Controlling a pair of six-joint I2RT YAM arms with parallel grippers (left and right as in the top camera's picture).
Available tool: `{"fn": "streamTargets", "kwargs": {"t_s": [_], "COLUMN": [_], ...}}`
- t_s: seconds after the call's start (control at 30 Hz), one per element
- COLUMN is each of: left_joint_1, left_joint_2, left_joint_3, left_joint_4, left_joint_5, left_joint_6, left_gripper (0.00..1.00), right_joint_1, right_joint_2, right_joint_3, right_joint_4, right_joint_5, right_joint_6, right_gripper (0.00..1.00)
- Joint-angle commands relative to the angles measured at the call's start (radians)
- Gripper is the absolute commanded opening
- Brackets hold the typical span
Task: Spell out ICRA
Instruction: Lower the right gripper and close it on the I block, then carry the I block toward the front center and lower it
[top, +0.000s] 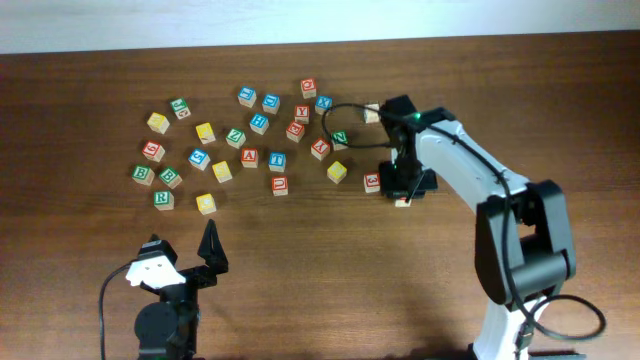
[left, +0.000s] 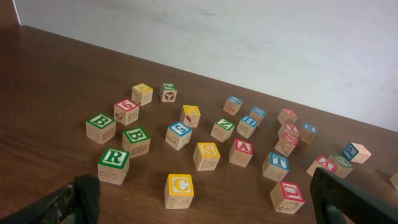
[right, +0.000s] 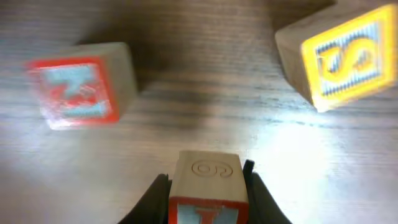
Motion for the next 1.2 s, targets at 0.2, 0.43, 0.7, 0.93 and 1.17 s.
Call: {"fn": "streamTargets", "kwargs": {"t_s": [0.2, 0.43, 0.7, 0.93, 1.17], "left_joint_1": [0.002, 0.002, 0.002, 0.002, 0.002], "left_joint_2": [-0.004, -0.004, -0.004, -0.004, -0.004], "left_joint_3": [-0.006, -0.006, -0.006, -0.006, -0.006], "left_joint_4": [0.002, 0.002, 0.002, 0.002, 0.002], "left_joint_5": [-0.01, -0.01, -0.01, -0.01, -0.01], "left_joint_6": [0.015, 0.015, 0.015, 0.015, 0.015], "left_gripper": [0.99, 0.99, 0.99, 0.99, 0.99], "right_joint_1": [0.121, 0.344, 0.487, 0.502, 0.523], "right_joint_2": [-0.121, -0.037, 0.079, 0.128, 0.128], "right_joint_3": [0.074, 0.074, 0.074, 0.074, 0.074], "right_joint_4": [-0.051, 0.068, 0.164, 0.185, 0.225], "right_joint_5": [-0.251, -0.049, 0.041, 0.037, 0.028], "right_joint_6": [0.075, 0.377, 0.508, 0.517, 0.465], "right_gripper": [0.18, 0.18, 0.17, 0.18, 0.18]}}
